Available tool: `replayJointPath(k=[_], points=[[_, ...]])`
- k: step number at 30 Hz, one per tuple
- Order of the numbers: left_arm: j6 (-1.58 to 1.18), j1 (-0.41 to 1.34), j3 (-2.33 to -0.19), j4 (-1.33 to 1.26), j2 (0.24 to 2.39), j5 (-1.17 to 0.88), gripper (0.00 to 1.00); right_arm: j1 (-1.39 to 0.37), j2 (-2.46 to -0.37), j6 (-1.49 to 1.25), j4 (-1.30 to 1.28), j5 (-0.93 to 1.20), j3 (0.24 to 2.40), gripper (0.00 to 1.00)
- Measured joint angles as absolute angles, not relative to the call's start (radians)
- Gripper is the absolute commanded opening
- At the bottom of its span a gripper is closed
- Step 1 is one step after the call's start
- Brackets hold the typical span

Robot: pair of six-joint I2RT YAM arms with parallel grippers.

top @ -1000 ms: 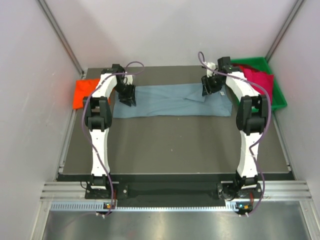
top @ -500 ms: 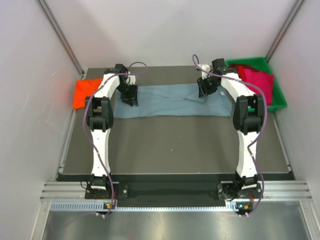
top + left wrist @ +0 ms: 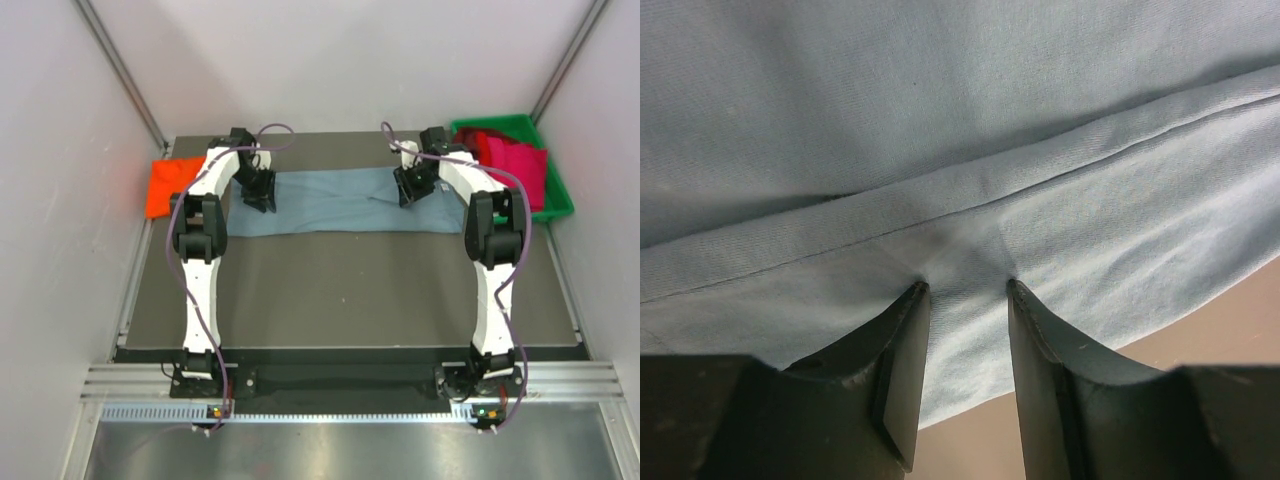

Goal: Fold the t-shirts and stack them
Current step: Fold the tshirt

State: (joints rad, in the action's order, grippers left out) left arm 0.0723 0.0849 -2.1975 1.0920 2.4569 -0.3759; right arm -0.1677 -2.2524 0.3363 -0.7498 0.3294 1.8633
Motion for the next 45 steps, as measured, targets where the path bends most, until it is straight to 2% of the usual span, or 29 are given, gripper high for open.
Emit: replayJointPath(k=[6, 7, 8, 11, 15, 22, 27, 30, 31, 32, 34, 38, 45], points=[[0.072, 0.085, -2.197, 1.092, 2.457, -0.376, 0.42, -0.168, -2.252, 0.34, -0.748, 0.318, 1.86, 0.35], [0.072, 0.085, -2.197, 1.092, 2.457, -0.376, 0.42, -0.168, -2.252, 0.341, -0.748, 0.315, 1.859, 0.32], [0.072, 0.085, -2.197, 1.092, 2.457, -0.376, 0.42, -0.168, -2.252, 0.344, -0.748, 0.315, 1.859, 0.25], [0.072, 0.085, -2.197, 1.092, 2.457, -0.376, 0.42, -0.168, -2.252, 0.351, -0.748, 0.313, 1.859, 0.12], [0.072, 0.085, -2.197, 1.092, 2.457, -0.376, 0.42, -0.17, -2.252, 0.352, -0.748, 0.31, 1.859, 0.0], [0.072, 0.085, -2.197, 1.092, 2.457, -0.376, 0.42, -0.17, -2.252, 0.352, -0.748, 0.303, 1.87, 0.0], [0.072, 0.085, -2.197, 1.092, 2.457, -0.376, 0.42, -0.172, -2.252, 0.351, -0.745, 0.287, 1.967, 0.0], [0.072, 0.086, -2.197, 1.092, 2.457, -0.375, 0.42, -0.177, -2.252, 0.354, -0.724, 0.279, 2.04, 0.02], [0.072, 0.086, -2.197, 1.092, 2.457, -0.374, 0.42, -0.18, -2.253, 0.355, -0.718, 0.277, 2.058, 0.07], [0.072, 0.087, -2.197, 1.092, 2.457, -0.373, 0.42, -0.184, -2.254, 0.357, -0.711, 0.274, 2.075, 0.29], [0.072, 0.088, -2.197, 1.092, 2.457, -0.369, 0.42, -0.194, -2.269, 0.358, -0.703, 0.265, 2.109, 0.39], [0.072, 0.091, -2.197, 1.092, 2.457, -0.365, 0.42, -0.229, -2.317, 0.366, -0.678, 0.234, 2.136, 0.43], [0.072, 0.092, -2.194, 1.09, 2.455, -0.361, 0.44, -0.257, -2.311, 0.355, -0.673, 0.205, 2.067, 0.43]])
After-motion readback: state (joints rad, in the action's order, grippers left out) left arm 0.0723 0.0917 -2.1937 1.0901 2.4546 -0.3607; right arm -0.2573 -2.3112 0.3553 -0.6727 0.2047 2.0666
